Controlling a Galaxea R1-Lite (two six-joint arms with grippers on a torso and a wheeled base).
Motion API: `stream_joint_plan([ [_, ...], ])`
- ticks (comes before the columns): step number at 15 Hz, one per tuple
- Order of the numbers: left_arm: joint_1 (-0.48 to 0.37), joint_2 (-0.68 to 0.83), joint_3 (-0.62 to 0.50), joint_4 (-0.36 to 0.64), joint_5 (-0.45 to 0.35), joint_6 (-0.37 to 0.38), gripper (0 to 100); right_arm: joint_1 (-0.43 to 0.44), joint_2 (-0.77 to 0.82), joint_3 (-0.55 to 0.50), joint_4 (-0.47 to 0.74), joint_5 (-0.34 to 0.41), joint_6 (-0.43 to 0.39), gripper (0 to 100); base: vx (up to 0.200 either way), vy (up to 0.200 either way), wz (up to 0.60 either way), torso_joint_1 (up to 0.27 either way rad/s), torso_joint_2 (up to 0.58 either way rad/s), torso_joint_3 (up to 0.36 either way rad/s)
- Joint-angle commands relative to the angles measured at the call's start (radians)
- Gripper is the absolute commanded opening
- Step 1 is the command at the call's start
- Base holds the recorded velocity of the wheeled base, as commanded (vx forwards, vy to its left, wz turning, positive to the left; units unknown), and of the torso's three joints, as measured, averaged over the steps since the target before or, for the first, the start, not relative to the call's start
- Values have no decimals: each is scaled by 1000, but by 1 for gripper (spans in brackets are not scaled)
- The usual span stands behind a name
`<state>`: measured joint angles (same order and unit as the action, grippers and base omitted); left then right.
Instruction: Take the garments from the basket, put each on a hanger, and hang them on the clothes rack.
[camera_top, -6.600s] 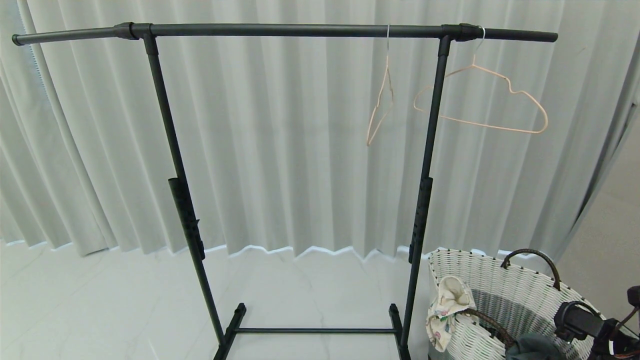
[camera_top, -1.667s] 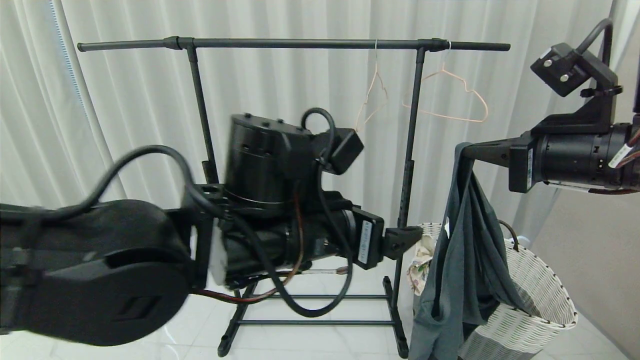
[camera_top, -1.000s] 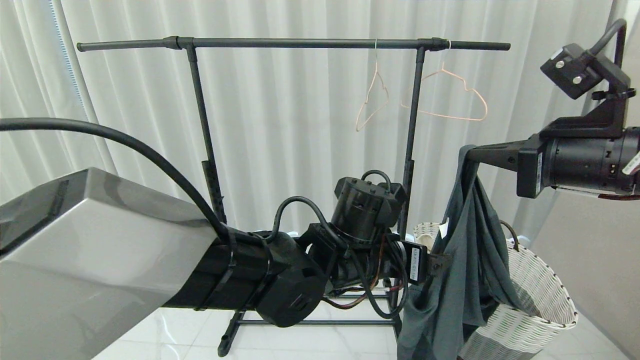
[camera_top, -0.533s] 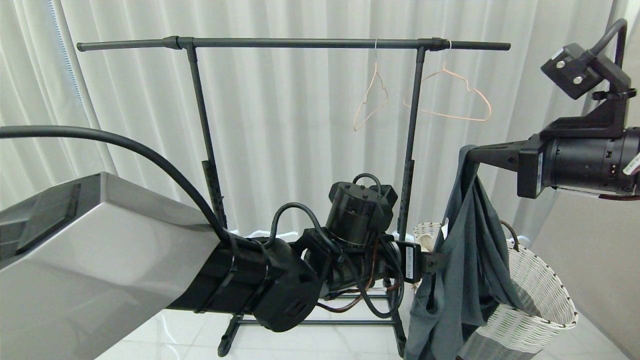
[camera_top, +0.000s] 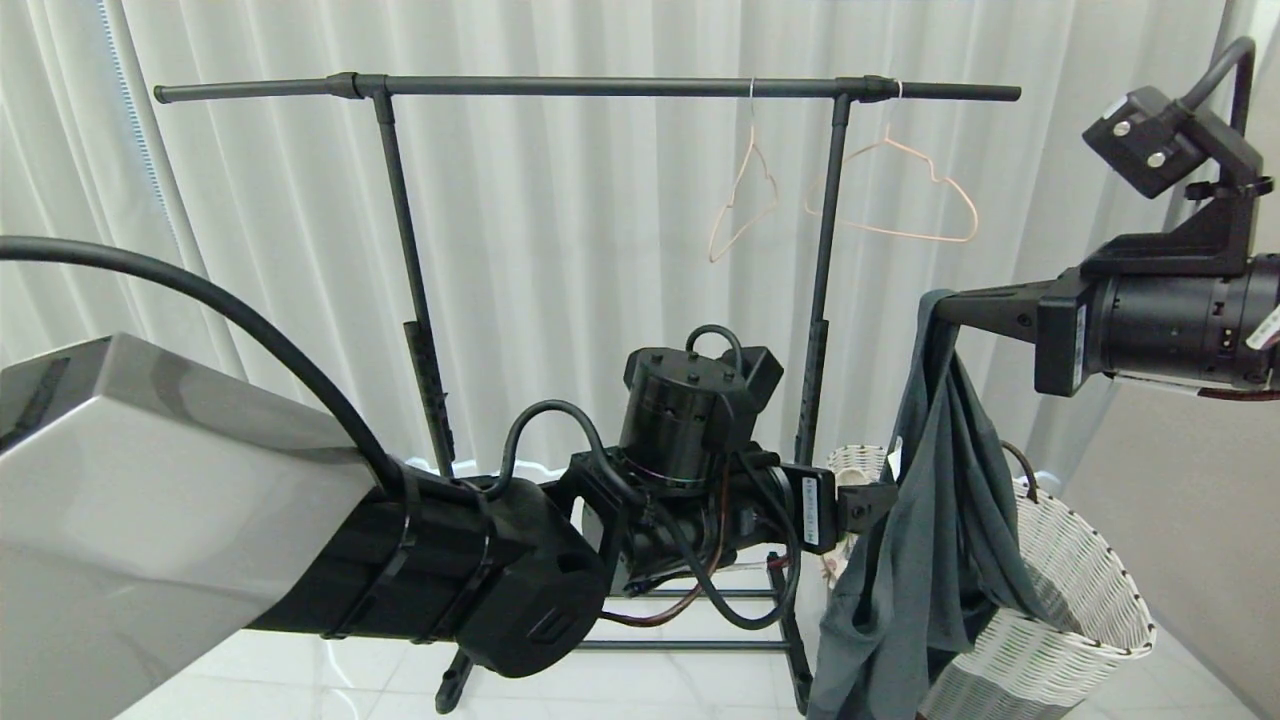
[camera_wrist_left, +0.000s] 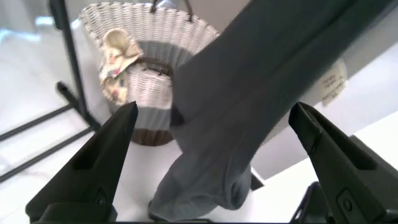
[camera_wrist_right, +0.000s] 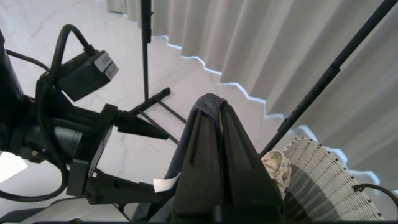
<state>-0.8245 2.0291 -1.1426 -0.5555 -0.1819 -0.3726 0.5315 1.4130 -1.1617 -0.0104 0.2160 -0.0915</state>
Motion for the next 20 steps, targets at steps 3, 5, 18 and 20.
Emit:
stream_joint_plan([
  [3, 15, 69, 1, -30, 19, 17, 100, 7, -6, -4, 0, 0, -1, 0, 0, 0, 0, 0, 0, 0],
  [5, 8, 103, 6, -32, 21, 41, 100, 8, -11, -4, 0, -1, -1, 0, 0, 0, 0, 0, 0, 0],
  [18, 16, 97, 87, -52, 308, 112, 0, -19, -17, 28, 1, -9, -1, 0, 0, 0, 0, 0, 0, 0],
  [20, 42, -12, 24, -23, 305, 129, 0, -38, -22, 40, -5, -9, 1, 0, 0, 0, 0, 0, 0, 0],
])
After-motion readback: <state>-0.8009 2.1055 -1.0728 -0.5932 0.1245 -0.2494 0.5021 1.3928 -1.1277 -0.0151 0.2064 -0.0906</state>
